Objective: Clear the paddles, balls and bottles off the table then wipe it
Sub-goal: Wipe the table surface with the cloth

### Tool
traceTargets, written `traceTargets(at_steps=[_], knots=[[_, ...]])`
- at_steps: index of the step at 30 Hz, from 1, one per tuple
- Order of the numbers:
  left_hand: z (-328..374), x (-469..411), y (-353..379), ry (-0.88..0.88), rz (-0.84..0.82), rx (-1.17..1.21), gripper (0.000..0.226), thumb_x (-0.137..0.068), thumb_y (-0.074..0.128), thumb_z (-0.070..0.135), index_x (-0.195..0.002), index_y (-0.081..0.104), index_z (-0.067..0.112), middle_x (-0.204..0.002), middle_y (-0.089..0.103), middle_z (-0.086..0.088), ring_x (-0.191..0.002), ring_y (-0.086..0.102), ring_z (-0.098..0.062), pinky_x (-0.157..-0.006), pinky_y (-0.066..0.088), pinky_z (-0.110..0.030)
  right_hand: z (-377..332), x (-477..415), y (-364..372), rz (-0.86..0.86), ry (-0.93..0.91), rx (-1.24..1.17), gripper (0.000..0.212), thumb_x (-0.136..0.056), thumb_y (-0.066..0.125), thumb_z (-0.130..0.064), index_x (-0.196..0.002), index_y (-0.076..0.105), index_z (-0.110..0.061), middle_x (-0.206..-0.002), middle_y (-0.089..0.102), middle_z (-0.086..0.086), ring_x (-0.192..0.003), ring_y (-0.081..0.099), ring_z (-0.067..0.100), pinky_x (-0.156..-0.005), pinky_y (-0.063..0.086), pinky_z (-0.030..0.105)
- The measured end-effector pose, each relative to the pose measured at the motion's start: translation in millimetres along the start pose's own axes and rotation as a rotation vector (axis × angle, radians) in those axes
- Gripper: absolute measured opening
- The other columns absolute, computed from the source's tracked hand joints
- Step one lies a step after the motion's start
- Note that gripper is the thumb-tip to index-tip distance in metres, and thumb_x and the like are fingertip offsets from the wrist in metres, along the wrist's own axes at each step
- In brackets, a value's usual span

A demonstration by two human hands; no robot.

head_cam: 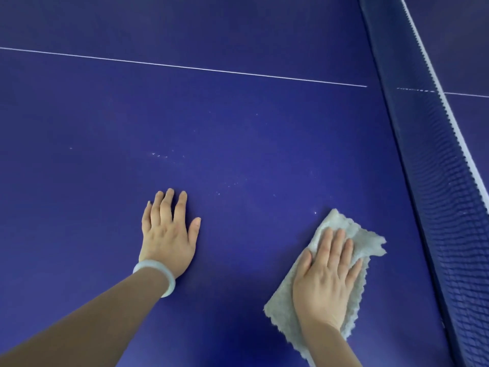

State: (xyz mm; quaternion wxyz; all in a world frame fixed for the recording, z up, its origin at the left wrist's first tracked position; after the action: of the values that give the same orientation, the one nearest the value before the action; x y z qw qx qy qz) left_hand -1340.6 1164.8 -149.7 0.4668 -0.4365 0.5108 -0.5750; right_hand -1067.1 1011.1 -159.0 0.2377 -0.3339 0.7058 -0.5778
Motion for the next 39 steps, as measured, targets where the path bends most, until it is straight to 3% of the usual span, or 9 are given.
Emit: traceTargets(at_steps=[9, 15, 17, 20, 23, 30, 32, 37, 39], knots=[[-0.7, -1.7, -0.6, -0.015, 0.002, -0.014, 0.069, -0.097, 0.018, 0.051, -0.149, 0.036, 0.010, -0.154, 0.033, -0.016, -0.146, 0.021, -0.033, -0.121, 0.013, -0.048, -38.4, -151.0, -4.2, -0.027, 0.055, 0.023, 0.063, -0.102, 0.017, -0.038, -0.158, 0.008, -0.013, -0.166, 0.005, 0.009, -0.153, -0.002, 0.029, -0.121, -0.001, 0.056], [-0.1, -1.6, -2.5, -0.015, -0.015, -0.027, 0.070, -0.097, 0.017, 0.052, -0.150, 0.035, 0.010, -0.154, 0.033, -0.016, -0.146, 0.021, -0.033, -0.121, 0.014, -0.048, -106.7, -77.9, 10.7, -0.176, -0.875, 0.192, 0.057, -0.104, 0.015, -0.036, -0.159, 0.007, -0.024, -0.166, 0.001, -0.004, -0.153, -0.004, 0.019, -0.124, 0.002, 0.049], [-0.1, -1.3, -2.4, -0.017, -0.021, -0.032, 0.069, -0.097, 0.017, 0.052, -0.150, 0.035, 0.010, -0.154, 0.033, -0.016, -0.147, 0.021, -0.033, -0.121, 0.014, -0.048, -70.8, -98.7, 3.2, -0.154, -0.781, 0.198, 0.059, -0.101, 0.017, -0.039, -0.158, 0.014, -0.026, -0.165, 0.010, -0.005, -0.153, 0.003, 0.017, -0.124, 0.004, 0.048], [0.1, -2.1, -2.9, -0.018, -0.021, -0.031, 0.069, -0.098, 0.017, 0.051, -0.150, 0.035, 0.011, -0.154, 0.033, -0.015, -0.147, 0.021, -0.033, -0.121, 0.014, -0.048, -15.8, -153.8, -12.6, -0.103, -0.281, 0.101, 0.060, -0.101, 0.013, -0.041, -0.159, 0.009, -0.024, -0.166, 0.005, -0.002, -0.153, -0.002, 0.018, -0.123, -0.003, 0.048], [0.4, -2.0, -2.7, -0.019, -0.023, -0.028, 0.069, -0.098, 0.018, 0.051, -0.150, 0.034, 0.011, -0.154, 0.033, -0.015, -0.147, 0.021, -0.033, -0.121, 0.014, -0.048, -42.7, -163.7, -7.5, -0.032, -0.068, 0.053, 0.060, -0.102, 0.017, -0.035, -0.159, 0.011, -0.016, -0.166, 0.008, 0.006, -0.153, 0.001, 0.027, -0.122, 0.001, 0.055], [-0.5, -1.0, -3.7, -0.029, -0.010, -0.012, 0.069, -0.097, 0.018, 0.052, -0.150, 0.033, 0.011, -0.154, 0.032, -0.015, -0.147, 0.020, -0.033, -0.122, 0.014, -0.048, -99.8, -51.2, 10.8, -0.197, -1.003, 0.282, 0.060, -0.102, 0.018, -0.037, -0.159, 0.011, -0.019, -0.166, 0.006, 0.000, -0.153, 0.001, 0.022, -0.123, 0.009, 0.051], [-0.7, -1.0, -4.5, -0.031, -0.008, -0.009, 0.068, -0.097, 0.019, 0.052, -0.150, 0.034, 0.011, -0.154, 0.032, -0.014, -0.146, 0.019, -0.032, -0.122, 0.013, -0.047, -64.9, -79.7, 3.7, -0.180, -0.927, 0.271, 0.062, -0.099, 0.020, -0.039, -0.158, 0.012, -0.022, -0.166, 0.011, -0.002, -0.153, 0.004, 0.020, -0.123, 0.008, 0.050], [-0.4, -0.5, -4.5, -0.031, -0.012, -0.008, 0.068, -0.098, 0.019, 0.052, -0.151, 0.033, 0.012, -0.155, 0.031, -0.013, -0.147, 0.019, -0.031, -0.122, 0.013, -0.047, -26.4, -162.7, -4.7, -0.098, -0.222, 0.106, 0.063, -0.100, 0.011, -0.042, -0.159, 0.004, -0.021, -0.166, 0.002, 0.002, -0.153, -0.005, 0.021, -0.123, -0.002, 0.052], [-1.5, -0.9, -4.6, -0.039, -0.010, 0.000, 0.067, -0.097, 0.020, 0.052, -0.151, 0.033, 0.013, -0.155, 0.030, -0.013, -0.147, 0.018, -0.031, -0.122, 0.012, -0.046, -66.4, -151.7, 0.3, -0.078, -0.227, 0.088, 0.066, -0.097, 0.011, -0.040, -0.159, 0.010, -0.016, -0.166, 0.009, 0.007, -0.153, 0.002, 0.026, -0.121, 0.004, 0.056]])
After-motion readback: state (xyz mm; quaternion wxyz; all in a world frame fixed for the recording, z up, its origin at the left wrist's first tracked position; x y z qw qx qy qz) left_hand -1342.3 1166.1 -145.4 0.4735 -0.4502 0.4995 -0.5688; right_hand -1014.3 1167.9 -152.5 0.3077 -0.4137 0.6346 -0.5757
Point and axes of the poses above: each hand's wrist, its own x-axis away from the middle knuckle, its own y-axis out of the palm, z = x × y, the point moved 7 cm from there along -x, towards the middle knuckle
